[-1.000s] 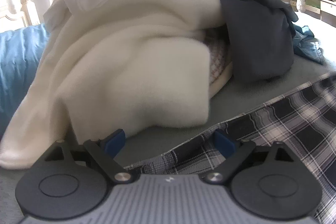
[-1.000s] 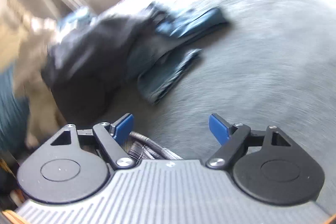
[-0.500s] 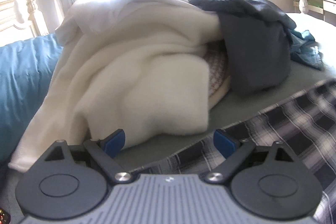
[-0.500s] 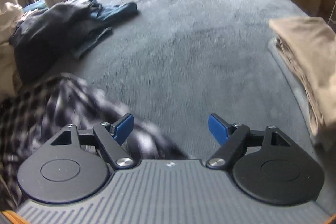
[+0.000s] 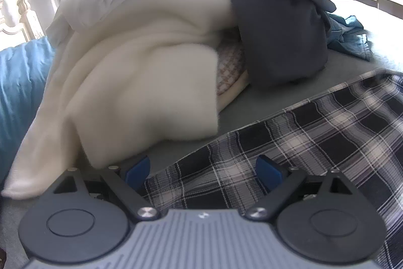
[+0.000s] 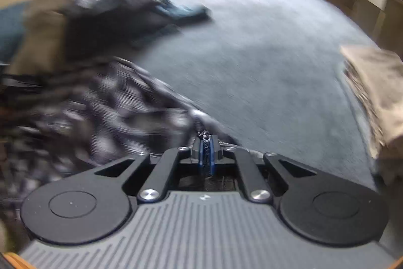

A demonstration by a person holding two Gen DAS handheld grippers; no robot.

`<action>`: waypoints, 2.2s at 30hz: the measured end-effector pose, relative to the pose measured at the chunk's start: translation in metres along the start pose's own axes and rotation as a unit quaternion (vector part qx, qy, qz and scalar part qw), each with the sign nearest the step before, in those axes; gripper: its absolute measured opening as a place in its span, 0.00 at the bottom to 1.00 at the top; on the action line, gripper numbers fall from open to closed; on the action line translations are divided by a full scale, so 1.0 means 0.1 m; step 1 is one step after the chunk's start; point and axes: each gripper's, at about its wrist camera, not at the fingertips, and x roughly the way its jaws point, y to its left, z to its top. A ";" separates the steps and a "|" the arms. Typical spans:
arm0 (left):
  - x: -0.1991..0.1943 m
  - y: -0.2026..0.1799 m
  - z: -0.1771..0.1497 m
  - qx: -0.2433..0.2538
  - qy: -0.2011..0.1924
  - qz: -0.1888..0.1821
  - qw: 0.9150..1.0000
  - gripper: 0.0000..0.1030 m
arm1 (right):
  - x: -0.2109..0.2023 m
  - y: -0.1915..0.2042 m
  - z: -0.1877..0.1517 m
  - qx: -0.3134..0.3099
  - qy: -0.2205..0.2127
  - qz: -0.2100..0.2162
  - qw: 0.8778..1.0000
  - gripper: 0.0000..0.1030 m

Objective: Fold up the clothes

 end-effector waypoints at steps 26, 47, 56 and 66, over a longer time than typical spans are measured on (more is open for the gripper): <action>0.16 0.01 0.01 -0.003 -0.003 -0.001 1.000 0.91 | 1.01 -0.13 0.14 -0.075 0.106 -0.059 0.990 0.30; 0.30 -0.02 0.05 -0.008 -0.018 0.023 1.000 0.92 | 1.44 -0.32 0.91 -0.164 0.036 -0.212 0.963 0.02; 0.30 0.03 0.02 -0.010 -0.019 0.014 1.000 0.93 | 1.35 -0.41 0.80 -0.169 0.094 -0.133 0.972 0.11; 0.33 0.03 0.00 -0.018 -0.022 0.013 1.000 0.94 | 1.00 -1.06 0.98 0.057 0.066 -0.188 0.978 0.51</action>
